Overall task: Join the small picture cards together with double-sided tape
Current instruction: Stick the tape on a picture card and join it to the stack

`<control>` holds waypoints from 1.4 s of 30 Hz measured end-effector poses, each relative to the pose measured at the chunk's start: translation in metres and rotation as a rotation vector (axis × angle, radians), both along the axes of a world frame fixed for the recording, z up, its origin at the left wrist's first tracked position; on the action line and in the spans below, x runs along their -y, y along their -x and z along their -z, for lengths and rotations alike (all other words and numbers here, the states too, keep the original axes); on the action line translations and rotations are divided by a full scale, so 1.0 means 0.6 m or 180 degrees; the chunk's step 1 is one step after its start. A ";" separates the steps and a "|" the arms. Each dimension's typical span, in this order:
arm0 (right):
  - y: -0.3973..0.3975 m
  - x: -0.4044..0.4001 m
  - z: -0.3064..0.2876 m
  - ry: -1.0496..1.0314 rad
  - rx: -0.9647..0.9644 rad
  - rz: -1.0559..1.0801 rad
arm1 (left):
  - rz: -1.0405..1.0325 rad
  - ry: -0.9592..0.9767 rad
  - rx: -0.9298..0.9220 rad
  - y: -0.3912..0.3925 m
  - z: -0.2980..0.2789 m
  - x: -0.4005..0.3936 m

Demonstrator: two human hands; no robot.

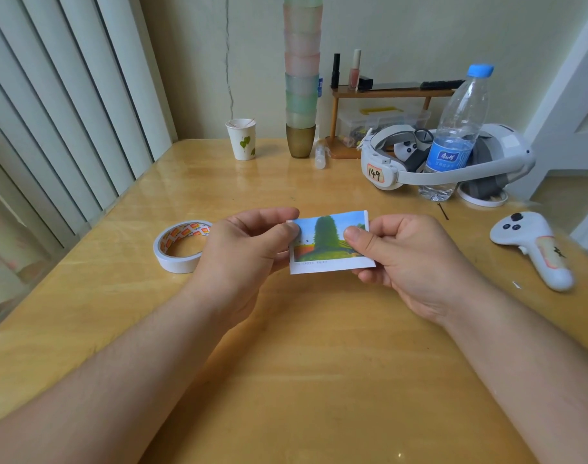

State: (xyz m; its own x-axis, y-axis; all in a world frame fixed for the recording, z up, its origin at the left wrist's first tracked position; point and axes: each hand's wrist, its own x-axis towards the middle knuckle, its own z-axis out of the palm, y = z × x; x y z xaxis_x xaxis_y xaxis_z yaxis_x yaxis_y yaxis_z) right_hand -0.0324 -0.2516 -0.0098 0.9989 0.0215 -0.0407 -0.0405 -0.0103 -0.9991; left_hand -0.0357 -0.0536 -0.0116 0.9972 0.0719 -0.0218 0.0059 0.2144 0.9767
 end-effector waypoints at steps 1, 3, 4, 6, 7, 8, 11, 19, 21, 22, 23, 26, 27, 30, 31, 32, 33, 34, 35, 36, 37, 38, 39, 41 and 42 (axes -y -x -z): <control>0.000 -0.002 0.001 0.0014 0.0046 0.0014 | 0.0062 0.0177 -0.0043 0.001 -0.001 0.002; 0.001 -0.006 0.003 0.0035 0.0130 0.0009 | 0.0241 0.0618 -0.0237 0.004 -0.002 0.009; 0.002 -0.008 0.005 0.0034 0.0160 -0.0005 | 0.0363 0.0740 -0.0354 0.005 -0.002 0.013; 0.004 -0.012 0.007 0.0011 0.0202 -0.0039 | 0.0657 0.0629 -0.0472 0.007 0.003 0.019; 0.004 -0.014 0.008 0.0004 0.0219 -0.0054 | 0.0787 0.0515 -0.0467 0.009 0.008 0.023; 0.005 -0.015 0.009 0.0003 0.0231 -0.0065 | 0.0868 0.0430 -0.0443 0.011 0.013 0.026; 0.004 -0.014 0.011 -0.0018 0.0249 -0.0067 | 0.0914 0.0325 -0.0377 0.009 0.022 0.028; 0.004 -0.012 0.010 0.0203 0.0488 -0.0029 | 0.1041 0.0206 -0.0378 -0.003 0.024 0.006; 0.007 -0.016 0.007 0.0114 0.0460 -0.0109 | 0.1044 0.0231 -0.0340 -0.003 0.024 0.005; 0.009 -0.019 0.005 0.0055 0.0394 -0.0186 | 0.1032 0.0217 -0.0307 -0.004 0.024 0.006; 0.011 -0.023 0.005 0.0026 0.0328 -0.0276 | 0.1030 0.0189 -0.0273 -0.004 0.025 0.007; 0.013 -0.032 0.010 0.0054 0.0307 -0.0297 | 0.1069 0.0132 -0.0214 -0.003 0.028 0.014; 0.011 -0.034 0.012 0.0035 0.0312 -0.0204 | 0.1057 0.0129 -0.0208 -0.003 0.030 0.016; 0.006 -0.035 0.015 -0.0123 0.0203 -0.0026 | 0.1043 0.0135 -0.0197 0.000 0.030 0.020; 0.005 -0.035 0.017 -0.0097 0.0222 0.0009 | 0.1044 0.0125 -0.0181 0.000 0.030 0.021; 0.003 -0.035 0.020 -0.0017 0.0281 0.0052 | 0.1036 0.0103 -0.0161 0.000 0.031 0.022; 0.002 -0.035 0.022 0.0086 0.0359 0.0101 | 0.1004 0.0055 -0.0133 -0.001 0.033 0.023; 0.002 -0.035 0.025 0.0182 0.0441 0.0159 | 0.0945 -0.0054 -0.0060 -0.002 0.035 0.022; 0.001 -0.035 0.027 0.0257 0.0511 0.0222 | 0.0872 -0.0224 0.0049 -0.004 0.038 0.020; 0.000 -0.034 0.030 0.0303 0.0565 0.0267 | 0.0784 -0.0442 0.0169 -0.007 0.041 0.018; 0.000 -0.034 0.031 0.0320 0.0599 0.0271 | 0.0686 -0.0633 0.0257 -0.008 0.041 0.016; 0.000 -0.035 0.032 0.0305 0.0620 0.0227 | 0.0600 -0.0725 0.0309 -0.008 0.042 0.015; 0.001 -0.035 0.032 0.0263 0.0631 0.0156 | 0.0554 -0.0715 0.0316 -0.008 0.042 0.014; 0.000 -0.035 0.029 0.0163 0.0652 0.0023 | 0.0594 -0.0685 0.0264 -0.010 0.040 0.013; -0.001 -0.033 0.028 0.0204 0.0667 -0.0017 | 0.0655 -0.0715 0.0269 -0.011 0.038 0.012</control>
